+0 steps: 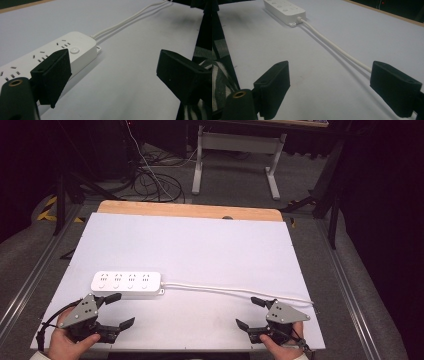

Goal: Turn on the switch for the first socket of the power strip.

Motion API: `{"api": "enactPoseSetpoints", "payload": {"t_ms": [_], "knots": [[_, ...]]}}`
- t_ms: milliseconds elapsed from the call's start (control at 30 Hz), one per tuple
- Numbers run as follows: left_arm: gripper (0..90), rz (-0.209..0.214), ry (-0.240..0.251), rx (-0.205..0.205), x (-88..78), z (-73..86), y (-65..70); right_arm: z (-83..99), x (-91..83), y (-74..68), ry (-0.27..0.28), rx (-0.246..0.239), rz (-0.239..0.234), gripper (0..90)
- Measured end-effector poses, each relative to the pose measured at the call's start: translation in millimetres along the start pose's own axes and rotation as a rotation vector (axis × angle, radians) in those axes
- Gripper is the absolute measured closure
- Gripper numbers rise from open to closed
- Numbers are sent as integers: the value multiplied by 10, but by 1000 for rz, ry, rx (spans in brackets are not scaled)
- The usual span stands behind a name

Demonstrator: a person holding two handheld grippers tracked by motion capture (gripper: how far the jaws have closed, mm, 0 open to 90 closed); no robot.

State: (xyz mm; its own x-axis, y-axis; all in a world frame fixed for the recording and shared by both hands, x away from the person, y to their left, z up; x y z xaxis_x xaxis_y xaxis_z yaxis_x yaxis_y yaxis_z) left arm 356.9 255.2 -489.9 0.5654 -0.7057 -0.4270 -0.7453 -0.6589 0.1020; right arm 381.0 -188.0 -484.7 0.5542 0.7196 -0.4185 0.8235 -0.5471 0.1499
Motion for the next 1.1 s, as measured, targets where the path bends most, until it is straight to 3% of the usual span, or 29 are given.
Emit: {"api": "enactPoseSetpoints", "payload": {"t_ms": [200, 433, 567, 633, 767, 833, 1100], "knots": [[134, 11, -59, 23, 43, 103, -10, 6, 5, -2, -2, 3, -2, 165], [137, 19, -88, -35, 70, 130, -45, 20, 15, 4, -8, 3, -6, 164], [145, 20, -44, -83, 31, 89, -69, 18, 15, 1, -9, 0, -5, 165], [145, 16, -33, -84, 12, 78, -72, 19, 18, 2, -9, 1, -6, 164], [145, 2, -29, -49, 11, 68, -59, 18, 18, 1, -9, 2, -6, 164], [145, -18, -31, -10, 9, 61, -57, 18, 18, 0, -8, 2, -7, 164], [145, -24, -23, 1, 1, 49, -39, 19, 23, 1, -7, 5, -8, 162]]}}
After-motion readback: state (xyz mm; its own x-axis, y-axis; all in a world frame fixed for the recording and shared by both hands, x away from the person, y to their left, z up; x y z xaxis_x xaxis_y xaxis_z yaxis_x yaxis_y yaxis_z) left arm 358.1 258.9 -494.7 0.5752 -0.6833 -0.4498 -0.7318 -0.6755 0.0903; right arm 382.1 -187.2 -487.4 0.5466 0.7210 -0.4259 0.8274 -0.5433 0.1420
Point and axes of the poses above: each handheld gripper's, and its own axes: x roughly forward along the jaws, z roughly out of its underside, y roughly to its right, the point moved 4 cm from there along x, roughly forward along the jaws, and after that the axes turned 6 degrees about -x, right-handed, at the moved point
